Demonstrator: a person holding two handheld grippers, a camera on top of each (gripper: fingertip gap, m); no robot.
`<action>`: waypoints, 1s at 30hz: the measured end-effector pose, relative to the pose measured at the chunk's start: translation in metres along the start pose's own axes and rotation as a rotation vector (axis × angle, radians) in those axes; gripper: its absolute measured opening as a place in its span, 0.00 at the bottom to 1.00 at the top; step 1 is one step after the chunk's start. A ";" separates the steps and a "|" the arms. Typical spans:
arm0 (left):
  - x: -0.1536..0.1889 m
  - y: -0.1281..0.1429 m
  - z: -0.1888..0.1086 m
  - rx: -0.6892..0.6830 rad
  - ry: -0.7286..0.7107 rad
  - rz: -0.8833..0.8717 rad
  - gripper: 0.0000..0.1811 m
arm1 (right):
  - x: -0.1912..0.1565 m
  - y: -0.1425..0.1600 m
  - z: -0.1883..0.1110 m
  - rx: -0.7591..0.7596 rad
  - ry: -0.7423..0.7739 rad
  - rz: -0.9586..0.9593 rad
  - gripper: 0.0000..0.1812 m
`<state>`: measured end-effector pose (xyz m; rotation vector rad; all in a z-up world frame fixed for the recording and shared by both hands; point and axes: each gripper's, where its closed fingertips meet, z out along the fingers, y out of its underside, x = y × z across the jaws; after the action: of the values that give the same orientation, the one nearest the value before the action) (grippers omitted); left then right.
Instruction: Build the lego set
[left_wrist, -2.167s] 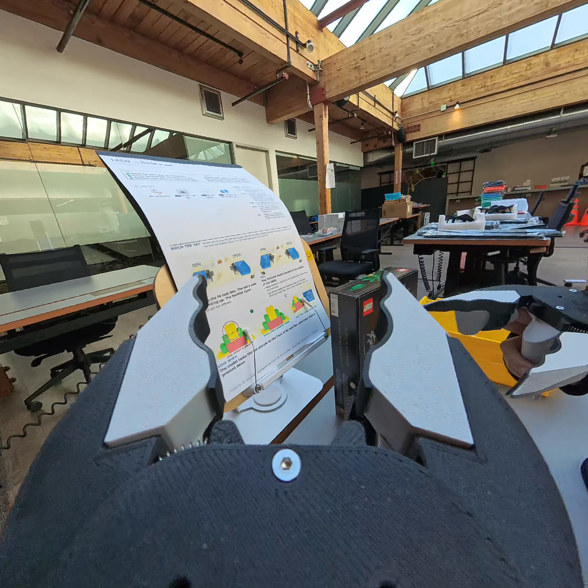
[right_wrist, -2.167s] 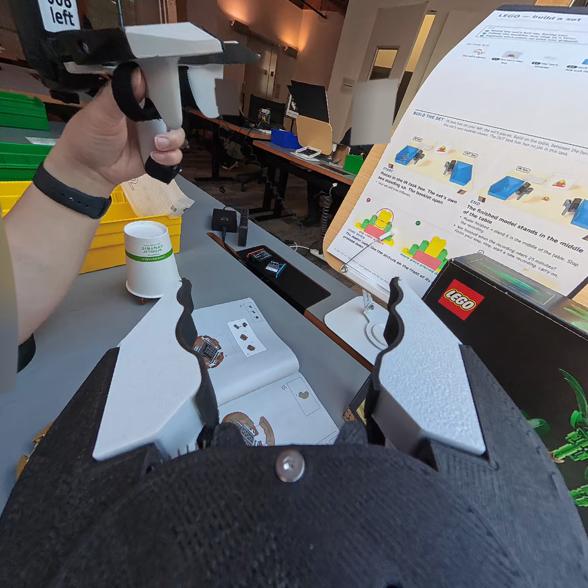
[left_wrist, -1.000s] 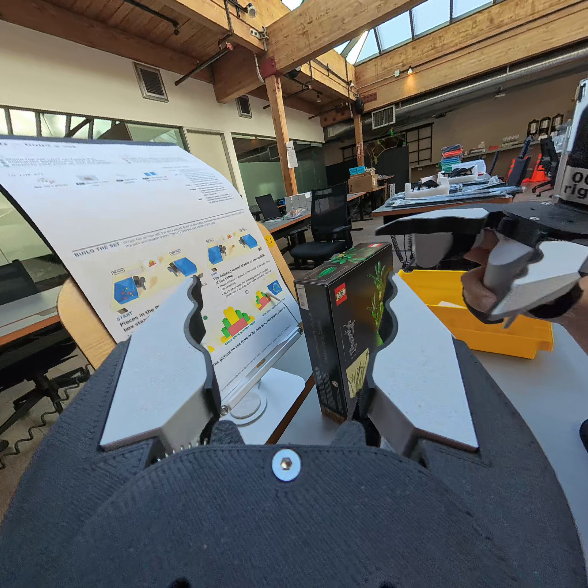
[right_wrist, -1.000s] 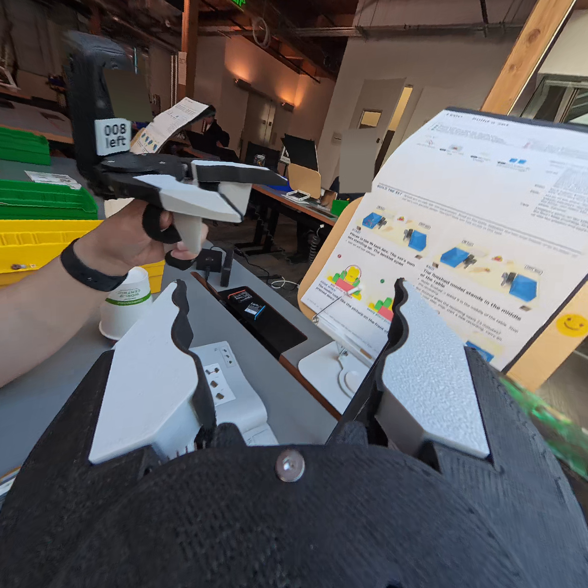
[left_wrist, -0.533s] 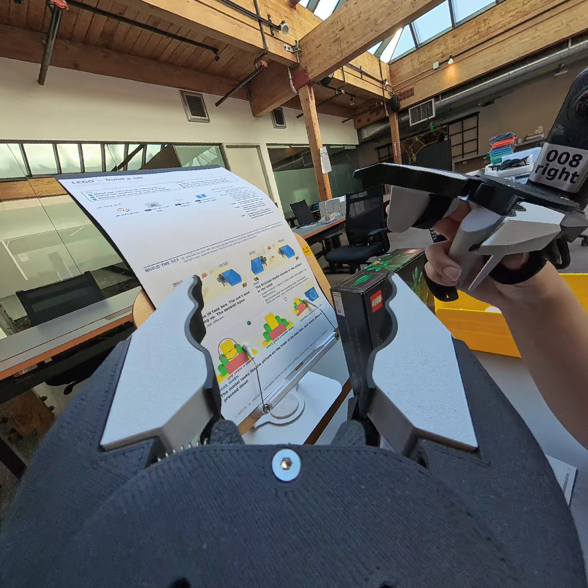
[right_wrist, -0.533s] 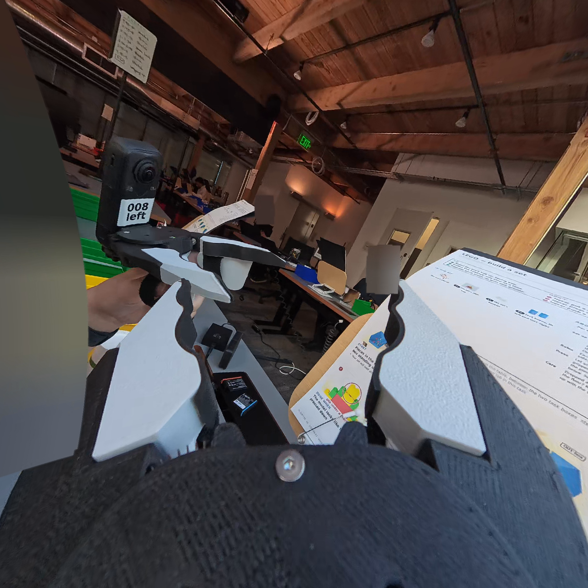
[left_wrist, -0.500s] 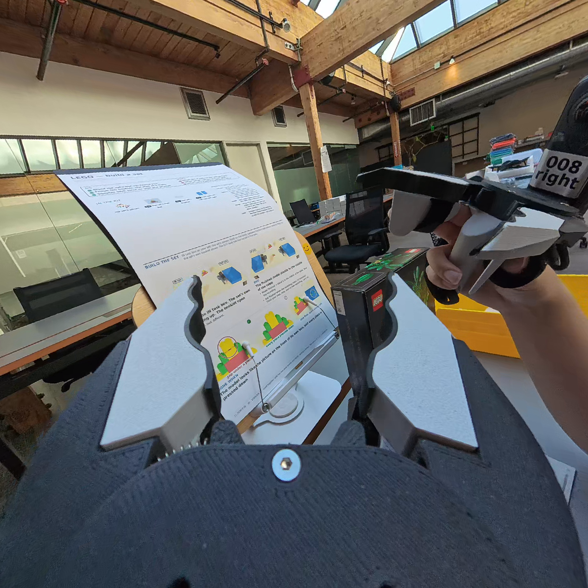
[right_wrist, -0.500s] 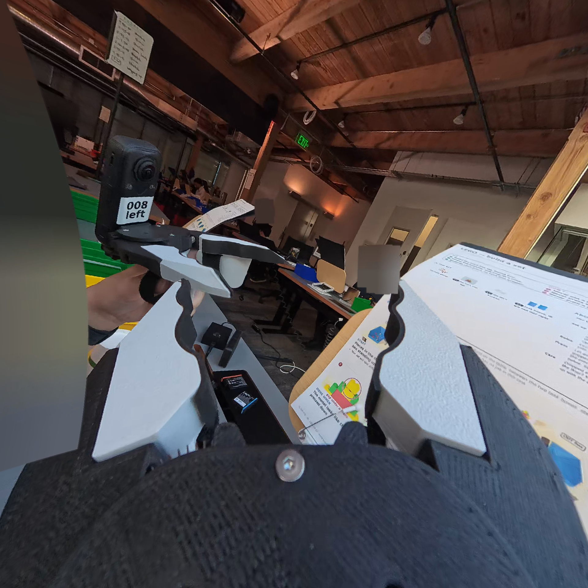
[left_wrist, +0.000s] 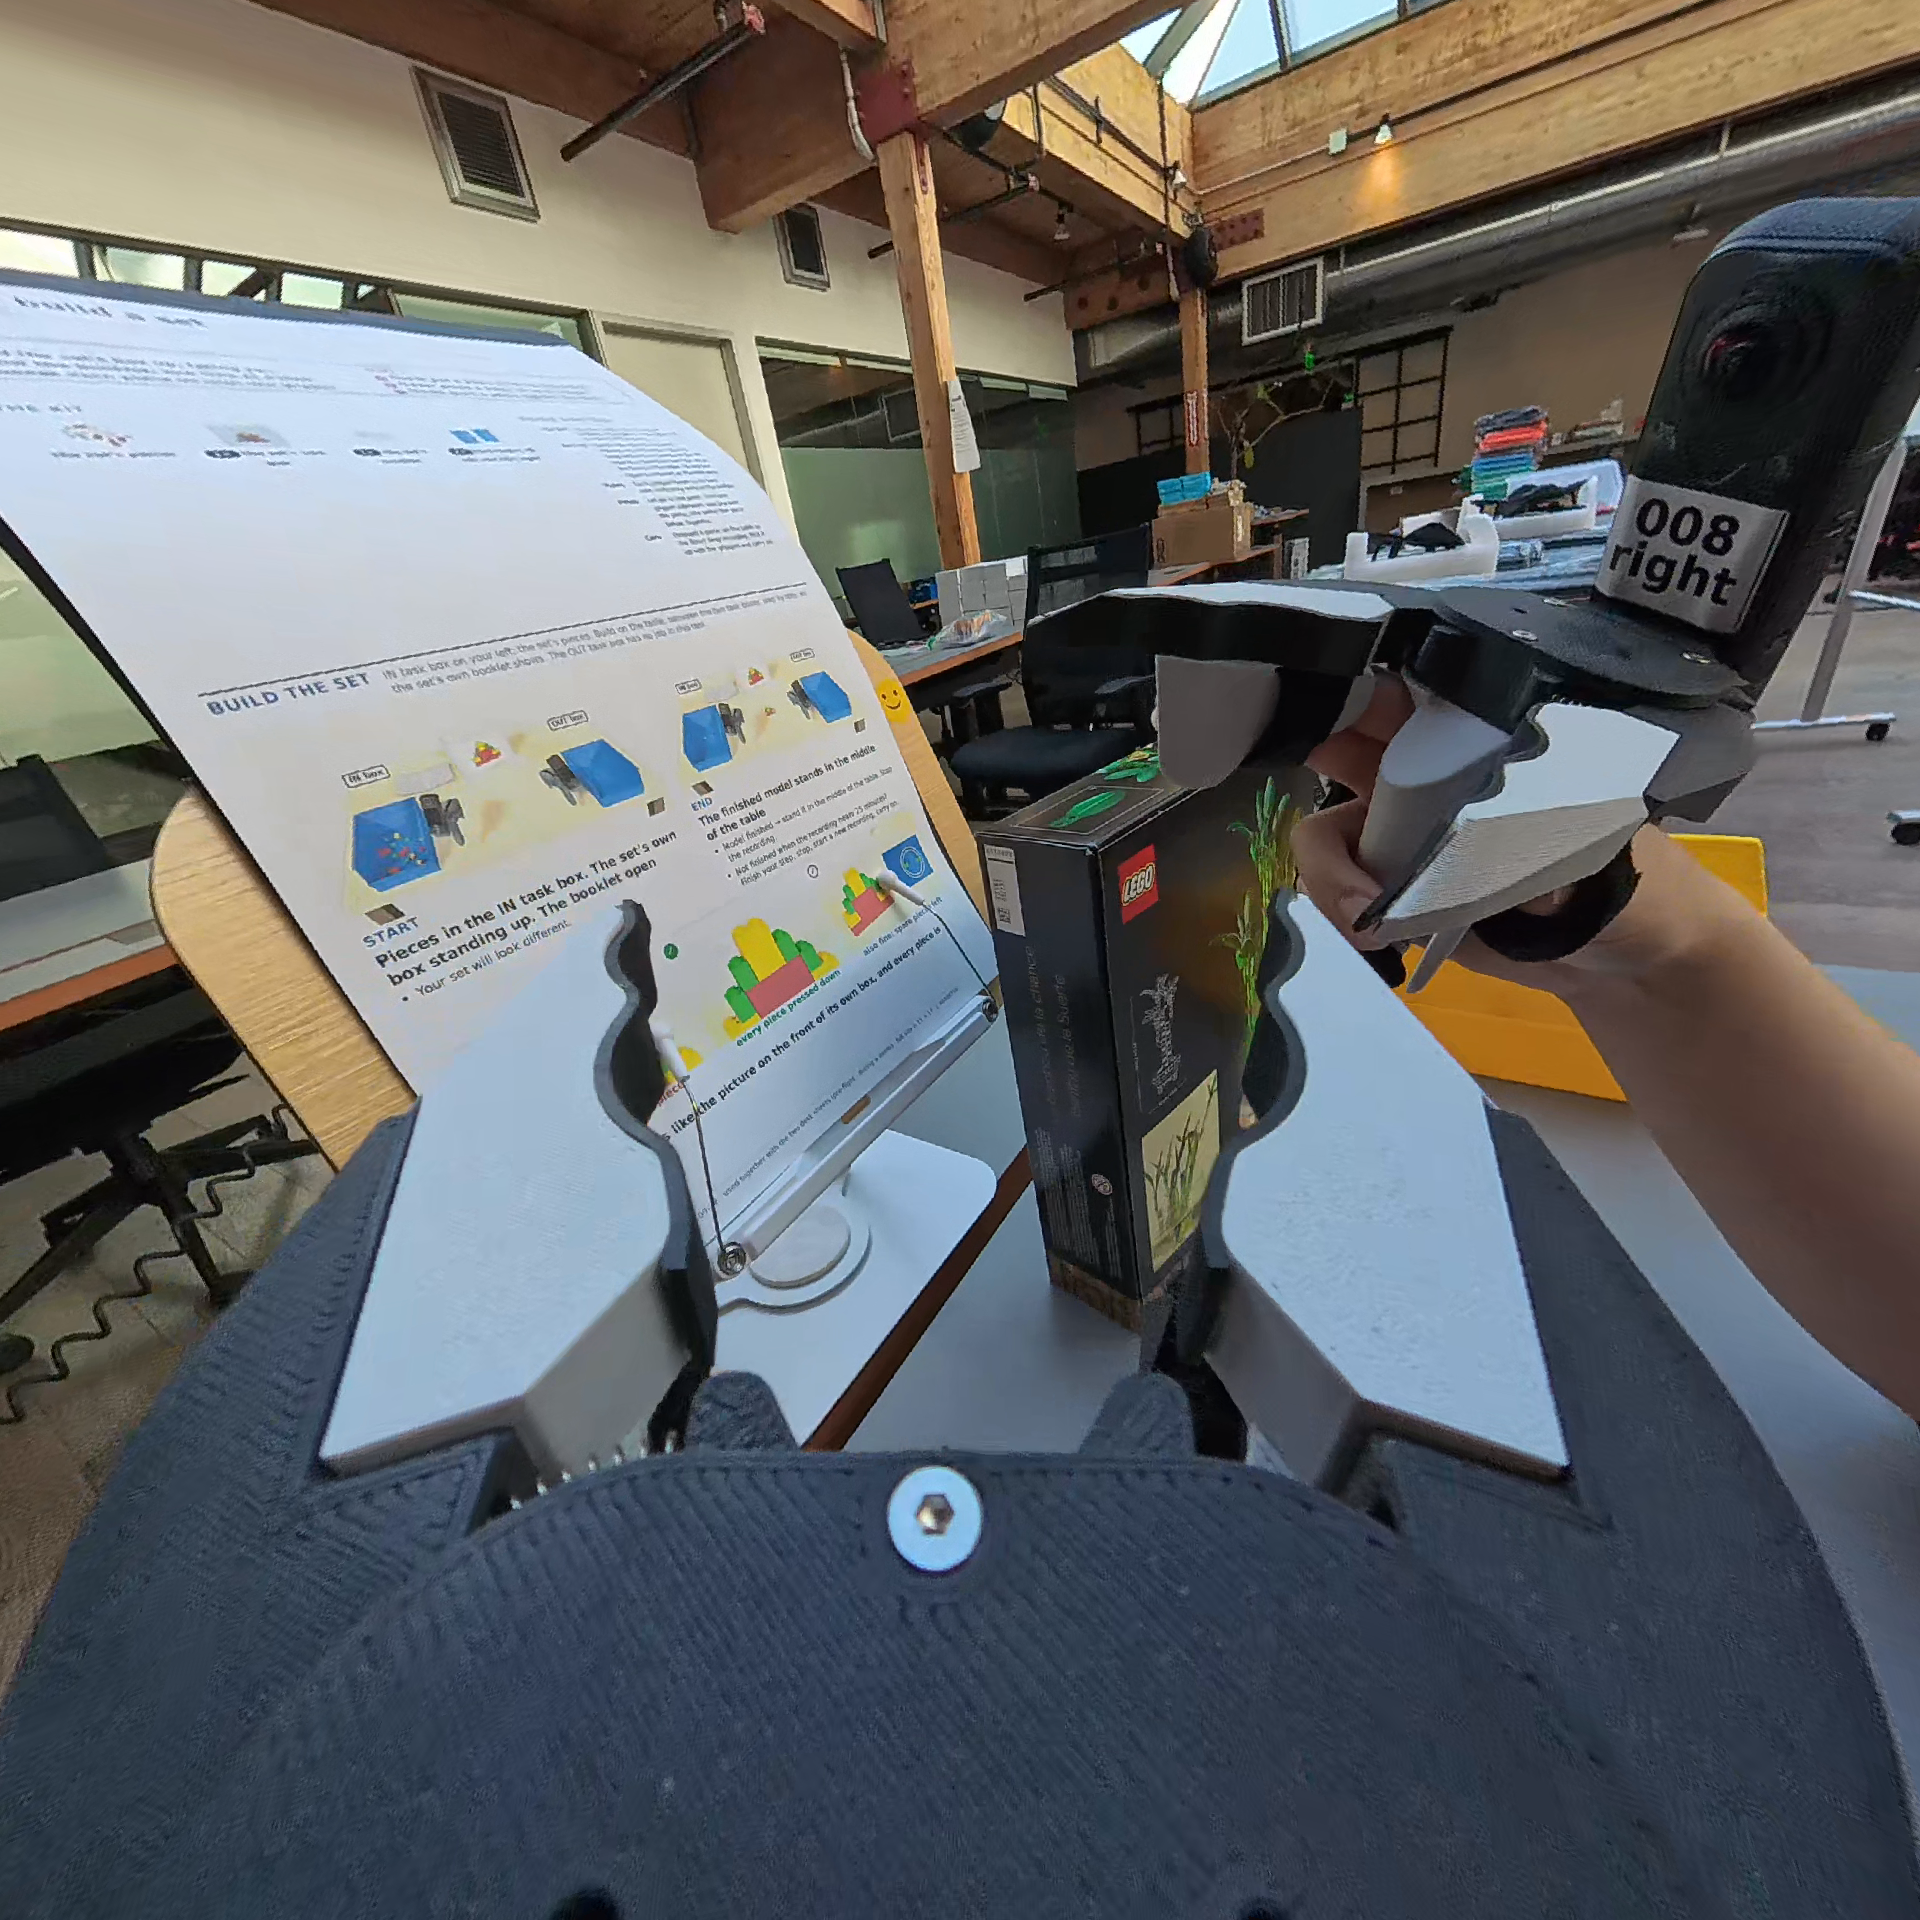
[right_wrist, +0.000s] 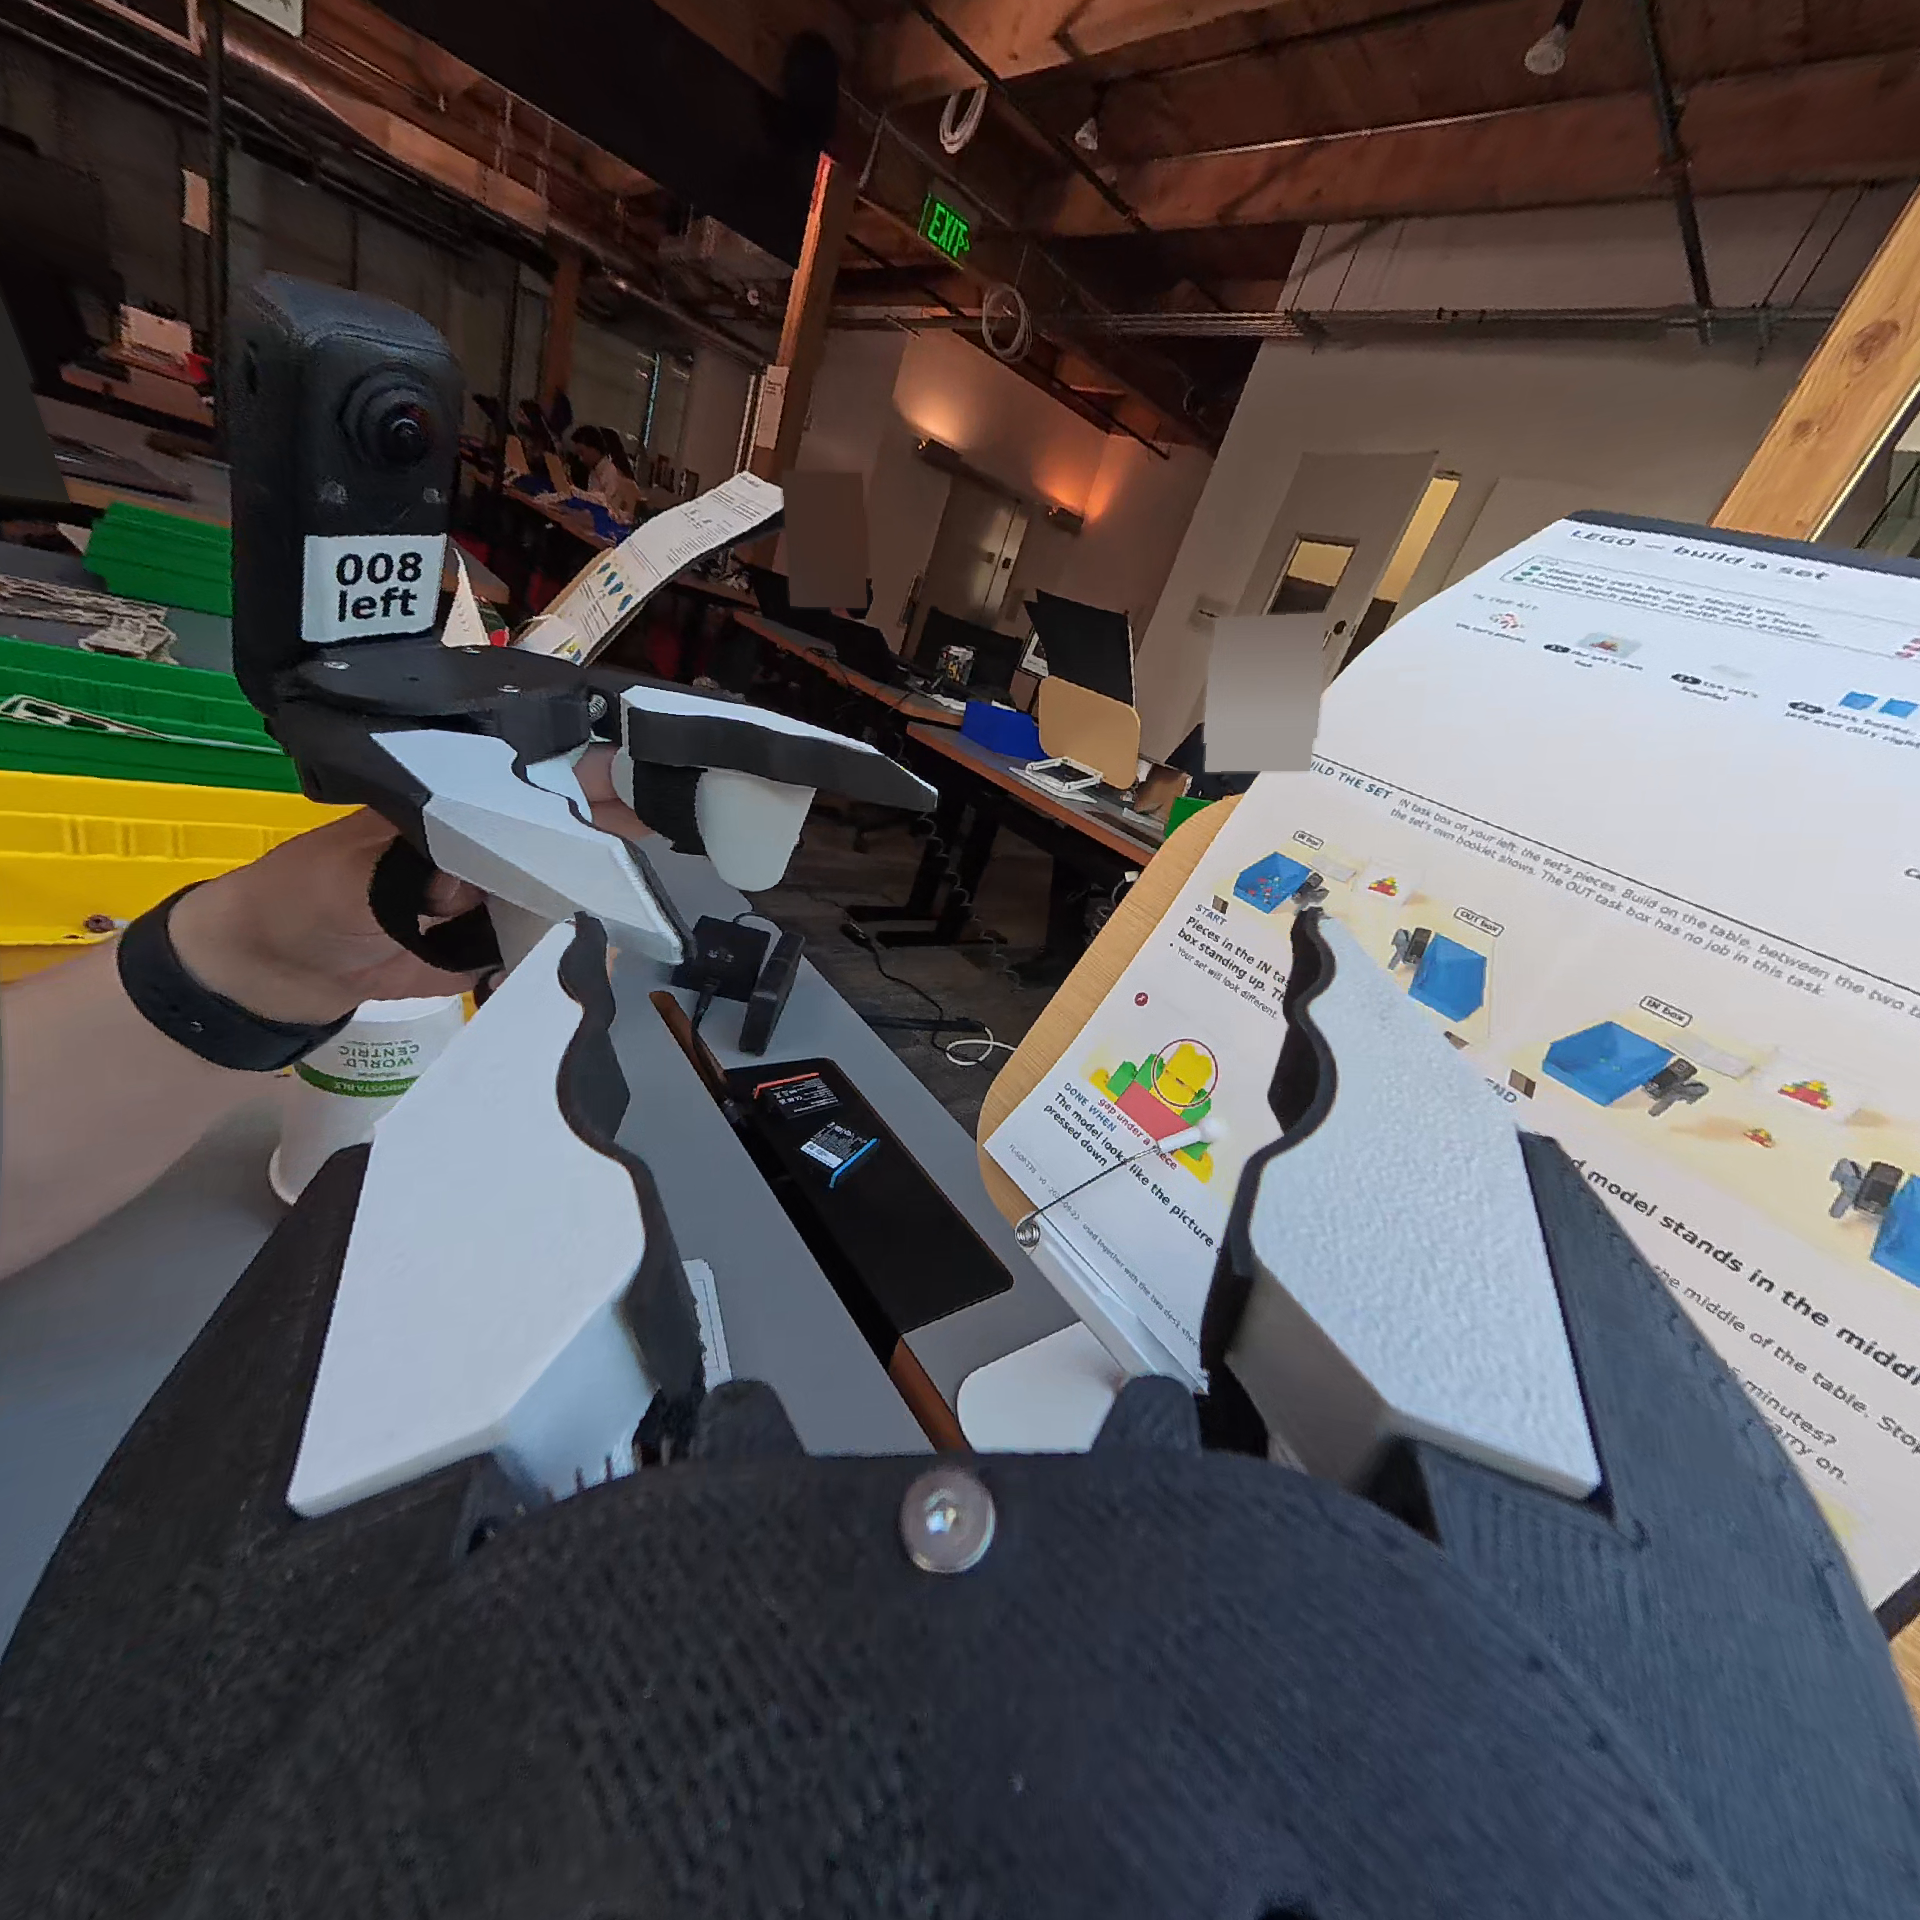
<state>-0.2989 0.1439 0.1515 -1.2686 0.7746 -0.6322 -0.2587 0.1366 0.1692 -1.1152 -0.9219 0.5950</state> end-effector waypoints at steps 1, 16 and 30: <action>0.001 -0.001 -0.001 -0.008 -0.001 -0.008 0.64 | 0.002 0.001 -0.001 -0.005 0.007 -0.003 0.70; -0.005 -0.001 -0.096 -0.369 -0.345 0.101 0.58 | -0.025 0.022 -0.047 -0.394 0.155 0.019 0.50; 0.003 0.040 -0.223 -0.594 -0.506 -0.019 0.45 | -0.099 0.061 -0.072 -0.520 0.027 0.138 0.41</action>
<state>-0.4758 0.0177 0.0862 -1.8825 0.5352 -0.0650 -0.2456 0.0438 0.0693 -1.6591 -1.0106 0.4592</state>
